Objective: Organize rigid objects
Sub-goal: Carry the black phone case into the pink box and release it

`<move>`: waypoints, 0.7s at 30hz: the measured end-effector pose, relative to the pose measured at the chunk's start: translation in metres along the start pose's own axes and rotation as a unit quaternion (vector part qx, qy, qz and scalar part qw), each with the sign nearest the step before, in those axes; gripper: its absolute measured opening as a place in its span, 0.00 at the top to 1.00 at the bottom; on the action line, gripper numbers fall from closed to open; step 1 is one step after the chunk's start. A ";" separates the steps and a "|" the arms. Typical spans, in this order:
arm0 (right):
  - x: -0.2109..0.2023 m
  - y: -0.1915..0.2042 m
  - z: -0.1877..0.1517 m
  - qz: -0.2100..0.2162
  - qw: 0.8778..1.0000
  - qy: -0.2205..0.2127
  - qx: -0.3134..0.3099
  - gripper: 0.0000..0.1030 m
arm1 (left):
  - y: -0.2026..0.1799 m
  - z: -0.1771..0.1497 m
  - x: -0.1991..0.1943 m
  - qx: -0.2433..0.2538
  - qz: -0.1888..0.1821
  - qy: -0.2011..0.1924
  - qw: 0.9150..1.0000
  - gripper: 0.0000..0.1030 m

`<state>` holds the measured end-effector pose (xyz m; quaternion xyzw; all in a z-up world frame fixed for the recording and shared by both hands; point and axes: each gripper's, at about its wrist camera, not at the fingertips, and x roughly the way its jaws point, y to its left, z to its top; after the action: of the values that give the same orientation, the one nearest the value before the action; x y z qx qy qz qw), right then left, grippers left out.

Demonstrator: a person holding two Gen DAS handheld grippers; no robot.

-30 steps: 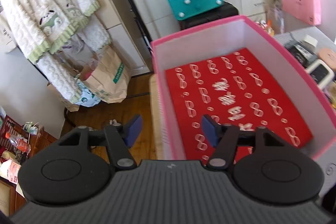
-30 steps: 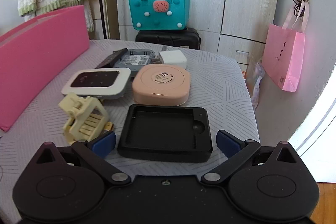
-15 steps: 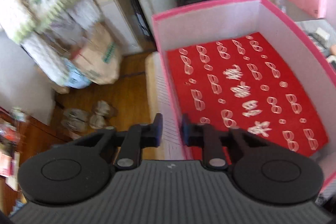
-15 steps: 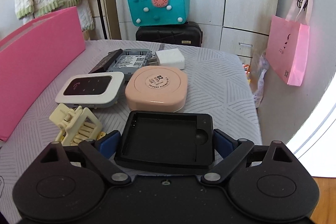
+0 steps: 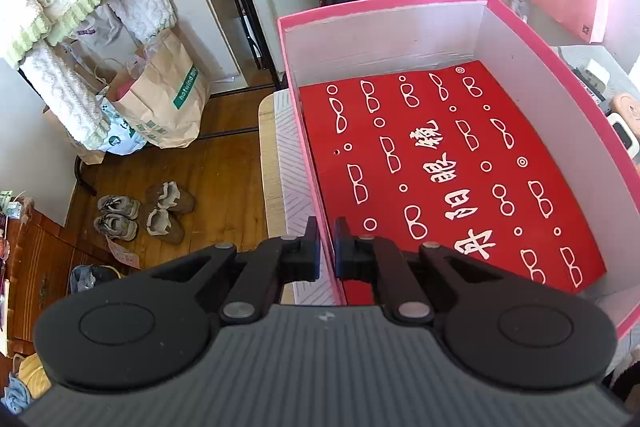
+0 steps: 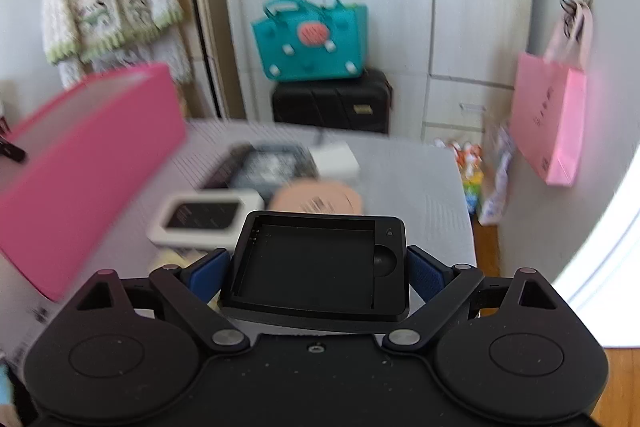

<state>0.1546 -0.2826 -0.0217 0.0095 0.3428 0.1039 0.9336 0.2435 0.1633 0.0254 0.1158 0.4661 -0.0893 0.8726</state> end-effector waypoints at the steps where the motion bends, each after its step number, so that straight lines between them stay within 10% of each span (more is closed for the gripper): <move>1: -0.004 0.003 0.006 0.010 1.000 -0.006 -0.003 0.08 | -0.001 0.000 0.000 0.005 0.002 -0.001 1.000 0.94; 13: 0.003 0.117 0.116 0.196 0.970 0.011 -0.142 0.08 | -0.002 -0.005 -0.003 0.026 -0.029 -0.010 0.999 0.92; 21: 0.107 0.211 0.158 0.226 0.943 0.175 -0.172 0.08 | 0.008 -0.003 0.003 0.019 -0.058 -0.015 0.998 0.91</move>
<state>0.2958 -0.0460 0.0492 -0.0926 0.4661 0.3696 0.7985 0.2451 0.1712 0.0219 0.1040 0.4570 -0.1500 0.8705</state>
